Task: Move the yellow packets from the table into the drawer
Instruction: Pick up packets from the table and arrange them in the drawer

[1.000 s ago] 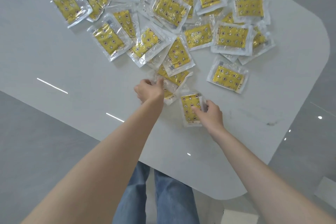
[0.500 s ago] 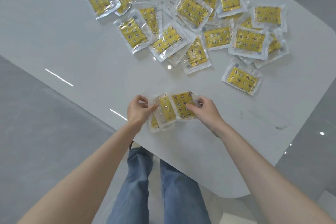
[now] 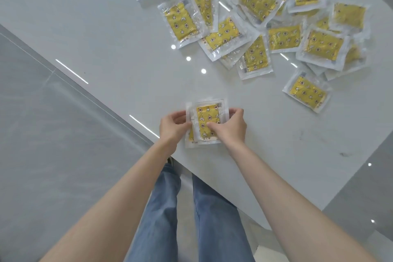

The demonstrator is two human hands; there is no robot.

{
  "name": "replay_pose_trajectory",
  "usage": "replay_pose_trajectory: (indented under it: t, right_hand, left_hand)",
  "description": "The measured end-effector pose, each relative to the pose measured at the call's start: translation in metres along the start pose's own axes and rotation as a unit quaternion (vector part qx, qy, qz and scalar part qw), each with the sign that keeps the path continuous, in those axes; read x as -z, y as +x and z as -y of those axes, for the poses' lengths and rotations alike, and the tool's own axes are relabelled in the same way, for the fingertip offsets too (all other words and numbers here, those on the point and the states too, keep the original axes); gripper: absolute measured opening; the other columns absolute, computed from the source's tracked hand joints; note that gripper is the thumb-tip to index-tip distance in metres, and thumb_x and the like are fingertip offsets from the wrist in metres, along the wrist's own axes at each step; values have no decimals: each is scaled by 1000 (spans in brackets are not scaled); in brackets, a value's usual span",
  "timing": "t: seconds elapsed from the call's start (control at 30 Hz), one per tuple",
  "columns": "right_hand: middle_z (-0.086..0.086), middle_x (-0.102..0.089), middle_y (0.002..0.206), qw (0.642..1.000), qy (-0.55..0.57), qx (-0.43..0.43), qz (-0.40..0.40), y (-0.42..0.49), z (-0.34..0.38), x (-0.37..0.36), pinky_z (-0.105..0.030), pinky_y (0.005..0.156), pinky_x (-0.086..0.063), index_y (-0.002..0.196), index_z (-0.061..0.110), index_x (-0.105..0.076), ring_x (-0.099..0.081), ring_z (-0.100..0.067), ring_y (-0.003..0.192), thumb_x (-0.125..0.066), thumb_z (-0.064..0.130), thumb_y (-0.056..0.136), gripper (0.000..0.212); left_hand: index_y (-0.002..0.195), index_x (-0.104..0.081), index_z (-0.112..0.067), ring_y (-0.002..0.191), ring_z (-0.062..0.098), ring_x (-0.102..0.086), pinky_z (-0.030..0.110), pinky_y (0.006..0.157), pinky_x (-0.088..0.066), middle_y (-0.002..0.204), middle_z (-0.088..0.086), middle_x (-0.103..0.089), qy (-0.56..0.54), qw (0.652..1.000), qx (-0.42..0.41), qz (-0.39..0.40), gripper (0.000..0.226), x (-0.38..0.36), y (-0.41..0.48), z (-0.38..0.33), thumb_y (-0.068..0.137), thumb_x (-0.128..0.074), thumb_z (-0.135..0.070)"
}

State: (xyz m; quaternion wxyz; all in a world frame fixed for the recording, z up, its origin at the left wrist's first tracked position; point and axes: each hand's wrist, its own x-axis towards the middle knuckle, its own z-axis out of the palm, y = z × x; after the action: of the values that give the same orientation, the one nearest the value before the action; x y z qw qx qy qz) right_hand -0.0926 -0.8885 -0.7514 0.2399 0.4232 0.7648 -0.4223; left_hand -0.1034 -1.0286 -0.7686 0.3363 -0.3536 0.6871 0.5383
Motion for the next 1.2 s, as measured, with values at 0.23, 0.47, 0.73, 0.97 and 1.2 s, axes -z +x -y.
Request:
replay_pose_trajectory:
  t: [0.23,0.47,0.73,0.97,1.2]
  right_hand:
    - [2,-65,96,999,-4,8,37,1,-6,3,-28,78,-52,107,11,-57,-62,-15,86,-81,18,69,45]
    - [7,-55,86,994,107,-31,12,0,-16,22,-18,64,-45,110,14,-42,-57,-8,74,-71,10,80,42]
    - [2,-50,113,976,183,-101,-62,8,-31,56,-28,83,-40,126,10,-38,-50,-20,96,-63,13,85,48]
    - [-1,-45,105,922,283,-186,-190,17,-57,93,-29,75,-38,129,12,-34,-47,-24,87,-57,11,87,48]
    - [-3,-51,107,807,457,-293,-235,36,-81,128,-29,75,-40,128,11,-37,-52,-23,87,-64,13,86,50]
  left_hand:
    - [104,-65,-18,77,3,-62,10,63,-50,85,-9,-65,37,998,-41,-10,34,-2,-4,2,77,-73,0]
    - [88,-61,-16,75,12,-57,23,68,-49,84,-2,-62,183,977,-100,-48,26,-20,-10,3,72,-79,-7]
    - [98,-55,-10,90,23,-57,33,78,-49,98,6,-60,183,978,-81,-56,7,-46,-14,-2,93,-53,-15]
    - [104,-38,-16,87,24,-55,31,58,-41,103,0,-58,215,953,-214,24,5,-85,-24,-56,101,-37,-18]
    - [116,-53,-15,83,21,-55,32,64,-43,94,-1,-58,425,818,-348,169,23,-180,-15,-116,100,-38,-20]
